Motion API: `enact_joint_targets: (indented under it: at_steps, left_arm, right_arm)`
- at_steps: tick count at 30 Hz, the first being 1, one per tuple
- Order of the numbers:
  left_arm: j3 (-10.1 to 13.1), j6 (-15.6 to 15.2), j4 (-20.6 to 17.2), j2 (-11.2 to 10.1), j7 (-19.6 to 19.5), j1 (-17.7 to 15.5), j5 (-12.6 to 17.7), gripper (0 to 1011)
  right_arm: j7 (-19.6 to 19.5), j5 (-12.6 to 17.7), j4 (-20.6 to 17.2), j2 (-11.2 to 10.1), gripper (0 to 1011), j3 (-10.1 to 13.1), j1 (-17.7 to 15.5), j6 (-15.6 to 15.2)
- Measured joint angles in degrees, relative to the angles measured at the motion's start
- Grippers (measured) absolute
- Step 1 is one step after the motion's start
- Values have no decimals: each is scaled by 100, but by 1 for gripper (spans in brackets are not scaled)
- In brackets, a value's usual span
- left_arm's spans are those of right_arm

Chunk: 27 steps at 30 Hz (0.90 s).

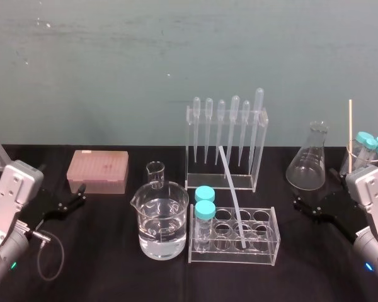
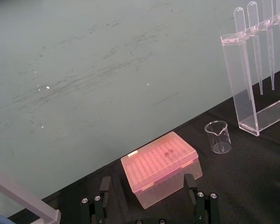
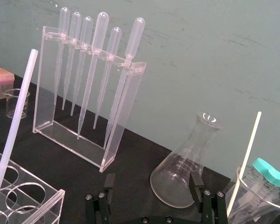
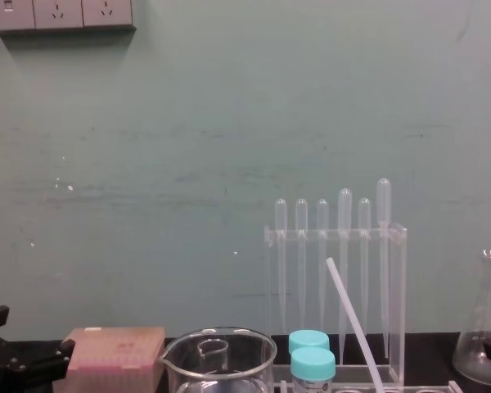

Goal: Pick up the stirring rod with one hand, then place it down.

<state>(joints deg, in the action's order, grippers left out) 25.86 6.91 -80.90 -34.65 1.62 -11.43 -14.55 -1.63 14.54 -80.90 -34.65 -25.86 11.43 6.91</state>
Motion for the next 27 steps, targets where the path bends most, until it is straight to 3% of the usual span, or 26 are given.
enact_joint_targets:
  at_steps: [27]
  left_arm:
    - [0,0,0,0,0,0,0,1000]
  right_arm:
    - [1,1,0,0,1000,0,0,-1]
